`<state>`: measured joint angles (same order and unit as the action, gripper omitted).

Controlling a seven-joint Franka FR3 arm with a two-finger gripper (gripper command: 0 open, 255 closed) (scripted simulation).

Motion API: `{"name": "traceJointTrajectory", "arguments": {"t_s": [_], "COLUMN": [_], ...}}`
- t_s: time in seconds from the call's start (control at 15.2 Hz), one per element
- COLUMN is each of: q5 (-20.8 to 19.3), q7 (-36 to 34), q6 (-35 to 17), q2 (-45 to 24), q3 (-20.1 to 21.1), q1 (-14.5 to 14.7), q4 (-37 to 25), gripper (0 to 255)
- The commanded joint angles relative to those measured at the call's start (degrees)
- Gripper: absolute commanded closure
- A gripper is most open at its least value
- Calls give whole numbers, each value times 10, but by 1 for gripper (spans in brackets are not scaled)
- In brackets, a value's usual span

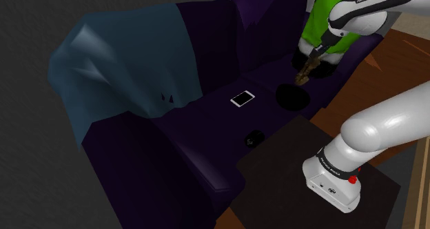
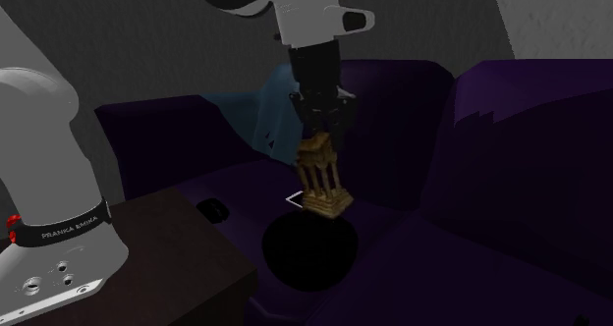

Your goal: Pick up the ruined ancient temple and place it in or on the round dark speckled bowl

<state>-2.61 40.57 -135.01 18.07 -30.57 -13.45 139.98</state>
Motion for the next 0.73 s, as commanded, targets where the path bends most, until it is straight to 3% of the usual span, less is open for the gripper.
{"name": "traceJointTrajectory", "arguments": {"t_s": [0.0, 0.66], "q5": [4, 43], "q7": [5, 42], "q6": [-17, -102], "q2": [-8, -62], "q3": [-4, -27], "q1": [2, 19], "q4": [9, 46], "gripper": [255, 255]}}
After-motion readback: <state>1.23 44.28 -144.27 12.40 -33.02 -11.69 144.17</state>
